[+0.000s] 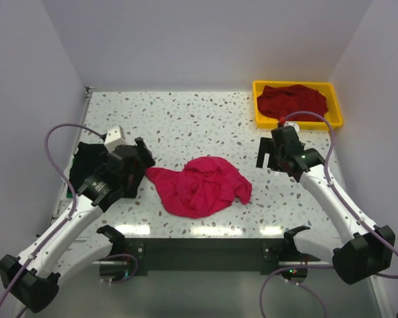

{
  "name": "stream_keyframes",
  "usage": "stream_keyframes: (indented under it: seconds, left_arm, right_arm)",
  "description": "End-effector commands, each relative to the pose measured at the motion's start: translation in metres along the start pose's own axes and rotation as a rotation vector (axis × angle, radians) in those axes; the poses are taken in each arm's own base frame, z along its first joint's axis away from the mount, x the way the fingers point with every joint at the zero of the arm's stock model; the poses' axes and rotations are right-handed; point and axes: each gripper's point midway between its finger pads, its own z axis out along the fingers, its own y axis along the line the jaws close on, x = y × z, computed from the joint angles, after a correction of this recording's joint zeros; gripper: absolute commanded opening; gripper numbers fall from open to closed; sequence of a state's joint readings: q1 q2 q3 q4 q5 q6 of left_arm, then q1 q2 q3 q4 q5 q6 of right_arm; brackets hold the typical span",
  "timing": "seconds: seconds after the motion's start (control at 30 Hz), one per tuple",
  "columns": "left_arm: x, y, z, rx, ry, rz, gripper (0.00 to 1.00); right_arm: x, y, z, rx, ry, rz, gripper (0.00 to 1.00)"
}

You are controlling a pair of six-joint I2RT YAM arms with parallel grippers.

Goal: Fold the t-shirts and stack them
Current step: Move the tshirt to the center of the board, then flatten the tshirt out

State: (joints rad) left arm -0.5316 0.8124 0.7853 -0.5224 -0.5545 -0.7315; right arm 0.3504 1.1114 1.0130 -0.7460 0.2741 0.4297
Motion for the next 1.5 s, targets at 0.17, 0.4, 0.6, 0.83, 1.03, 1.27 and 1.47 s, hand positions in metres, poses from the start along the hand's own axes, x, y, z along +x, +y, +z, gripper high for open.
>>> stream_keyframes:
  seconds: [0.17, 0.4, 0.6, 0.83, 1.03, 1.27, 1.47]
  left_arm:
    - [0.084, 0.0, 0.019, 0.035, 0.272, 0.083, 1.0]
    - [0.144, -0.001, 0.035, 0.065, 0.434, 0.081, 1.0]
    - [0.158, -0.002, 0.056, 0.023, 0.418, 0.015, 0.95]
    - [0.174, -0.008, 0.072, 0.017, 0.448, 0.008, 0.74]
    - [0.18, -0.013, 0.081, 0.021, 0.464, 0.03, 0.05]
    - [0.119, -0.045, 0.076, 0.141, 0.294, 0.058, 0.0]
    - [-0.002, -0.082, 0.023, 0.329, -0.037, -0.011, 0.0]
  right_arm:
    - [0.024, 0.011, 0.001, -0.121, 0.024, -0.04, 0.99]
    - [0.089, 0.066, 0.004, -0.433, 0.196, -0.064, 0.99]
    - [0.109, 0.09, 0.006, -0.517, 0.235, -0.085, 0.87]
    - [0.11, 0.111, 0.023, -0.554, 0.215, -0.052, 0.77]
    - [0.109, 0.119, 0.04, -0.52, 0.222, -0.031, 0.3]
    - [0.06, 0.106, 0.016, -0.445, 0.073, -0.066, 0.0]
    - [-0.028, 0.074, -0.058, -0.35, -0.239, -0.024, 0.0]
